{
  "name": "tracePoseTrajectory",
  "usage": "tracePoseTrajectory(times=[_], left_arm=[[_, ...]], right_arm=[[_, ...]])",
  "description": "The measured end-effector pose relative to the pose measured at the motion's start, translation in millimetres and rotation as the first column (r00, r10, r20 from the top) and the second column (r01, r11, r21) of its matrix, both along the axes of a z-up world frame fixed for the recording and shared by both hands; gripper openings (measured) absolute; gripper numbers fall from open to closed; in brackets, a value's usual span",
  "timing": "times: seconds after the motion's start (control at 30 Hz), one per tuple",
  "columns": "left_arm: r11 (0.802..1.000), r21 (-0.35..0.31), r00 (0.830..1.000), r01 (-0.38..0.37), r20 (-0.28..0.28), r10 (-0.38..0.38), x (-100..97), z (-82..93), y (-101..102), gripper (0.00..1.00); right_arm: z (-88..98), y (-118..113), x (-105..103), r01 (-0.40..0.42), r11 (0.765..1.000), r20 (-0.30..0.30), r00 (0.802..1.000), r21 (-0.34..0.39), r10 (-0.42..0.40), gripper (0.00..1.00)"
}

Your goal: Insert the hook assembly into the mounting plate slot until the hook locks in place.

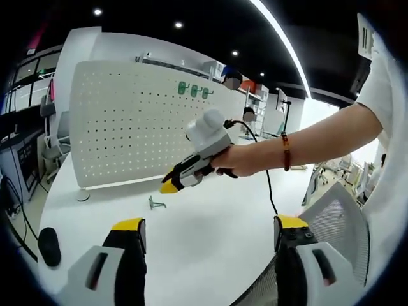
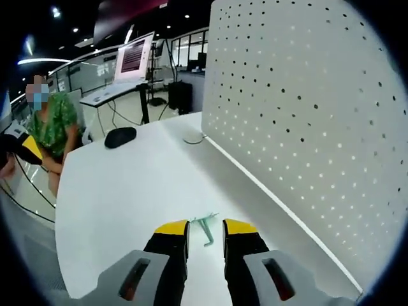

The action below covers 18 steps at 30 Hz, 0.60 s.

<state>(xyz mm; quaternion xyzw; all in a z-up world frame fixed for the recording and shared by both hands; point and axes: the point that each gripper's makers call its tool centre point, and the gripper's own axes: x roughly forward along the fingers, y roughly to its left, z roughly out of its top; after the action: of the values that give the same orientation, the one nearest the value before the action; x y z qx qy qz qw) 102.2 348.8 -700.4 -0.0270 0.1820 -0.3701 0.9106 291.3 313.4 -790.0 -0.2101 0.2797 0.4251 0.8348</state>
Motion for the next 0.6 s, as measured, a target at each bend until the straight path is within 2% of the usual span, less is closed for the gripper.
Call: tracePoseTrajectory(times=[0.1,0.27,0.6], left_arm=[[1.0,0.007,1.0,0.005,-0.002,-0.005,0.3,-2.0,1,0.85],[1.0,0.009,1.0,-0.022,-0.01,0.022,2.3,-4.9,6,0.91],[1.0,-0.002,0.999,-0.02,-0.026,0.019,-1.7,-9.7,11,0.9]], right_arm=[[-6.1,1,1,-0.034,0.998,0.011,0.999,-0.06,0.034,0.21],[-10.7,7,2,-0.059,0.995,0.01,0.998,-0.075,0.06,0.22],[-24.7,11,7,-0.128,0.975,0.032,0.99,-0.18,0.135,0.24]])
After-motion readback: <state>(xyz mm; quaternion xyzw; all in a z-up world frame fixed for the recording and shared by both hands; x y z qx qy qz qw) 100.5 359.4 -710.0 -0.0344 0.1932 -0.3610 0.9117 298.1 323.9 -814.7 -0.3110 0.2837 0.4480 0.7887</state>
